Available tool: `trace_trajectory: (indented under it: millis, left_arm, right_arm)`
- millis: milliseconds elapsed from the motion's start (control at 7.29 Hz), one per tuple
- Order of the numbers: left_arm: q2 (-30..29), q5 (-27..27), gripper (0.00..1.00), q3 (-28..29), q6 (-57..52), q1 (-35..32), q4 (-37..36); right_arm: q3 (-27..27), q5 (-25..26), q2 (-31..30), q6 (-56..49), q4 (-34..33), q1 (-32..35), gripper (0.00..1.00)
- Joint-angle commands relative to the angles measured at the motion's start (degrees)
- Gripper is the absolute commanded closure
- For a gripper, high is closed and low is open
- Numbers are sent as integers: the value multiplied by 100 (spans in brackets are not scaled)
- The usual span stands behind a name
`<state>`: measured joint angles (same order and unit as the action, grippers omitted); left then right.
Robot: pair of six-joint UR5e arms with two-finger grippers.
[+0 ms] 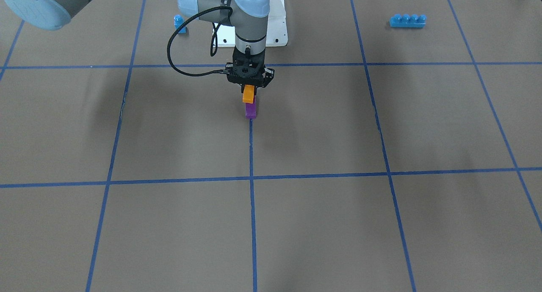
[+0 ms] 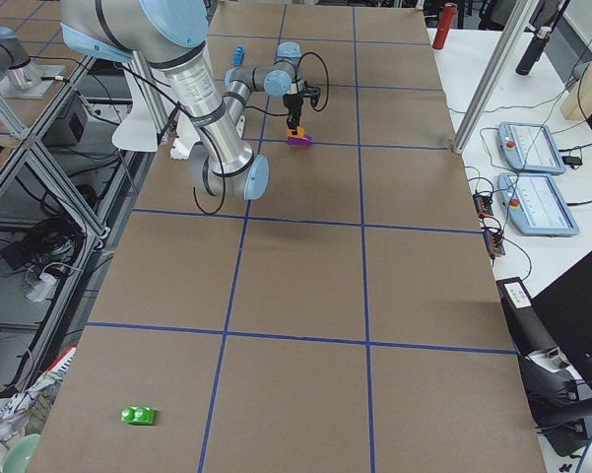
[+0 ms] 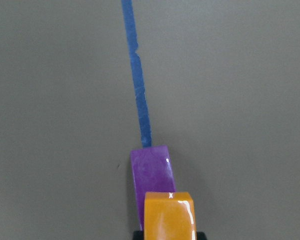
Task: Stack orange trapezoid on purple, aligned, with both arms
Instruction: 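Lower the orange block onto the purple block, aligning it with the right gripper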
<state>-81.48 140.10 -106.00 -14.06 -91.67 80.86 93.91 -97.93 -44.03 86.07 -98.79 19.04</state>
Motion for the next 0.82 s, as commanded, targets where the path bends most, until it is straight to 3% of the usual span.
trace_trajectory:
  millis: [0,137,274,686]
  left_arm:
    - [0,0,0,0,0,0,0]
    - [0,0,0,9,0,0,0]
    - [-8,0,0,9,0,0,0]
    - [0,0,0,18,0,0,0]
  right_arm:
    - [-21,2,0,-3,9,-6,95]
    - [-48,28,0,-3,70,-15,31]
    - [-178,46,0,58,453,-49,0]
    - [-189,-24,9,6,580,90,0]
